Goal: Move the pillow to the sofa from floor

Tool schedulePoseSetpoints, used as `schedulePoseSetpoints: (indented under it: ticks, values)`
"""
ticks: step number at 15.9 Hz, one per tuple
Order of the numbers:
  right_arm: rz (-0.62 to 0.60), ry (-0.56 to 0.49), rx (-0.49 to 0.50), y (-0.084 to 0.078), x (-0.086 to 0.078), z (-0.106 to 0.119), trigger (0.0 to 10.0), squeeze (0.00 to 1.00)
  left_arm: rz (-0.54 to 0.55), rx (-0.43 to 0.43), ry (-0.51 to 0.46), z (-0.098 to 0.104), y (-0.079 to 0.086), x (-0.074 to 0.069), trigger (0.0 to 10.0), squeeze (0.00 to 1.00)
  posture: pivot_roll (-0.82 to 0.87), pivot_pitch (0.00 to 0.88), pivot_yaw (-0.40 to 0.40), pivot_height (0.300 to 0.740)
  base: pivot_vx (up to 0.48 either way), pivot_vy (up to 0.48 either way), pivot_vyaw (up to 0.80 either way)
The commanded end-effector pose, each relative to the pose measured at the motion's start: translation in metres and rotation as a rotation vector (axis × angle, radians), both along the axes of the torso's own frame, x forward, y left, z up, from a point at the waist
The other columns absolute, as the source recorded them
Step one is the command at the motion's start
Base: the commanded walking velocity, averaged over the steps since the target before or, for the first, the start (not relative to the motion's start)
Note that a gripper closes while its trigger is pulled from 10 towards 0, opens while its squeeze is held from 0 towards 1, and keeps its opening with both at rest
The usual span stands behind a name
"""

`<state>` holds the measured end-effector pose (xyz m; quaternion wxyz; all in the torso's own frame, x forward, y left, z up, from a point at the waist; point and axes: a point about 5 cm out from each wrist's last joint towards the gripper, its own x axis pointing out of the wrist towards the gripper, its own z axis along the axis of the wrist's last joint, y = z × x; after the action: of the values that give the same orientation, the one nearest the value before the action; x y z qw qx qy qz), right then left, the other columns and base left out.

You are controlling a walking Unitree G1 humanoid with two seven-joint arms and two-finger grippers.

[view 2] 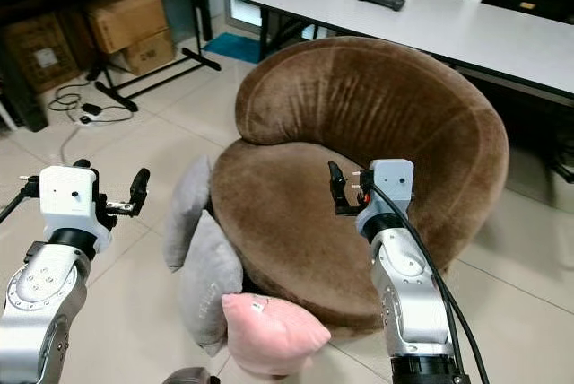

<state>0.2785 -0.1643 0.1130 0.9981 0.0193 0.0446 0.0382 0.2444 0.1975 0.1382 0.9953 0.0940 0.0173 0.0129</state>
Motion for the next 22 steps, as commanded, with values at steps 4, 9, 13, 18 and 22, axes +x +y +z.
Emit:
schedulePoseSetpoints:
  ticks: [4,9,13,18,22]
  values:
    - [-0.014,0.012,0.025,-0.0027,0.0004,0.0008,10.0,0.0,0.001,0.014,-0.005,0.0004,0.0005,-0.0006,10.0,0.36,0.1,0.0,-0.029,0.655,0.0,0.0,0.0]
    - [-0.035,0.023,0.021,-0.0057,-0.0004,-0.0008,10.0,0.0,-0.007,-0.033,0.01,-0.001,-0.0005,-0.0025,10.0,0.17,0.1,0.0,-0.031,0.63,0.0,0.0,0.0]
    - [-0.045,0.023,0.01,-0.007,0.001,-0.0007,10.0,0.0,0.021,0.016,-0.01,-0.0007,0.0021,-0.0004,10.0,0.0,0.1,0.0,-0.031,0.63,0.0,0.0,0.0]
    - [-0.056,0.027,0.001,-0.0077,0.0037,-0.0011,10.0,0.0,0.005,-0.004,-0.009,-0.0007,0.0016,-0.0009,10.0,0.0,0.1,0.0,-0.032,0.63,0.181,0.0,0.0]
    - [-0.075,0.054,-0.02,-0.0097,0.0037,-0.006,10.0,0.0,0.003,0.006,-0.009,-0.0014,0.0026,-0.0016,10.0,0.0,0.1,0.0,-0.033,0.63,0.322,0.0,0.0]
